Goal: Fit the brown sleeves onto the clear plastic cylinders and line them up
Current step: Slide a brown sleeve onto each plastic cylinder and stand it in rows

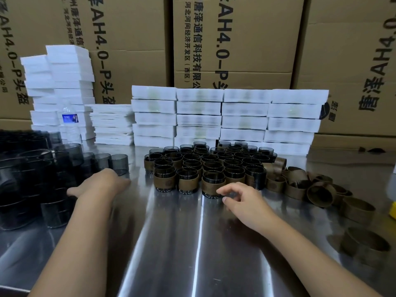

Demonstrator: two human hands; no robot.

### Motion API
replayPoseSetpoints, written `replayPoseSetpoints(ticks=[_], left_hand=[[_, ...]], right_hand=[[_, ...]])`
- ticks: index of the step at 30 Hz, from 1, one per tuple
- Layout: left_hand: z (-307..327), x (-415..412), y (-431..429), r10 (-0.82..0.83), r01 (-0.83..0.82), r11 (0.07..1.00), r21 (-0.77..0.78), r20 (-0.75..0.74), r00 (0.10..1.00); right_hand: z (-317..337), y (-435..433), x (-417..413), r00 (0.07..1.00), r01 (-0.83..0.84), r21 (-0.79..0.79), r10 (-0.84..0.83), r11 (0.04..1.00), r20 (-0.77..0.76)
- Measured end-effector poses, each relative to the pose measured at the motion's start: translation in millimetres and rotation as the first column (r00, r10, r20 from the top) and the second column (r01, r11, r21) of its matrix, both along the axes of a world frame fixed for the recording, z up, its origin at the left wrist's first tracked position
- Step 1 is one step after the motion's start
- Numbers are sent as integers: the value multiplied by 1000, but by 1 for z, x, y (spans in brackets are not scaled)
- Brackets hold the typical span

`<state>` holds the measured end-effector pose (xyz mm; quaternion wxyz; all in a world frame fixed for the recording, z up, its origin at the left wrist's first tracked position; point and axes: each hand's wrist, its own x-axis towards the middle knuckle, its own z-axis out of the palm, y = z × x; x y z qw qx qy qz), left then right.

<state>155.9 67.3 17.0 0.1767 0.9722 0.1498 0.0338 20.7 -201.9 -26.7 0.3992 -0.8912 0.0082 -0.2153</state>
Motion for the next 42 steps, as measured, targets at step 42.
replayPoseSetpoints(ticks=[42], left_hand=[[-20,-30,-80,-604,579,796,176,179,776]], right_hand=[[75,-72,-74,537,45,-634,-554,772,-636]])
